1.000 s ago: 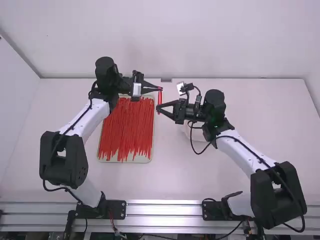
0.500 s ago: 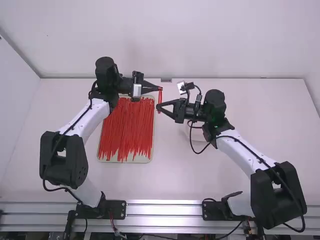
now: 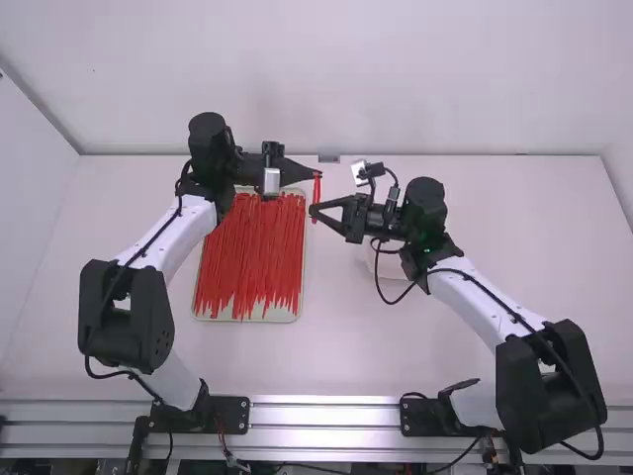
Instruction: Fasten the cable tie
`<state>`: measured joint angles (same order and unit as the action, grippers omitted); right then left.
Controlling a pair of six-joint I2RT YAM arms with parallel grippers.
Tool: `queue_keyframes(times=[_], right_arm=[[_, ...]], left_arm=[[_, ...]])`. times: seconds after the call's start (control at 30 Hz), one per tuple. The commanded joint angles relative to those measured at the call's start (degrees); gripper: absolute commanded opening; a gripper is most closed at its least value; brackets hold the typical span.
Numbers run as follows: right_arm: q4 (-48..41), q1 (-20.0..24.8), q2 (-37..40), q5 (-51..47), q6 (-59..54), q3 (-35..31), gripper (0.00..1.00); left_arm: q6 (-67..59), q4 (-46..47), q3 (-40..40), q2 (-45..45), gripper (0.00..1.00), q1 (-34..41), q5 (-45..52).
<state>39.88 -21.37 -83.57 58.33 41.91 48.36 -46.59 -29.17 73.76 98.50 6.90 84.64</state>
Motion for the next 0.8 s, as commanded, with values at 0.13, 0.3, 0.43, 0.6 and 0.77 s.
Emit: queue_keyframes(times=[0.13,0.3,0.43,0.6,0.77], right_arm=[[0.7,-0.1,-0.4,0.3,0.2,0.0,0.0],[3.1,-0.1,-0.4,0.3,0.3,0.0,0.0],[3.0,-0.1,-0.4,0.3,0.3,0.0,0.0],[3.4,0.3,-0.4,0.0,0.3,0.0,0.0],[3.5,1.6,-0.4,0.1,0.4,0.0,0.0]], left_arm=[[-0.8,-0.2,-0.5,0.1,0.02,-0.1,0.5],[-0.9,0.0,-0.6,0.1,0.02,0.0,3.1],[-0.8,0.2,-1.2,0.1,0.02,0.0,3.1],[-1.0,0.2,-2.6,0.1,0.02,0.0,5.3],[-1.0,-0.1,-3.9,0.1,0.02,0.5,4.9]])
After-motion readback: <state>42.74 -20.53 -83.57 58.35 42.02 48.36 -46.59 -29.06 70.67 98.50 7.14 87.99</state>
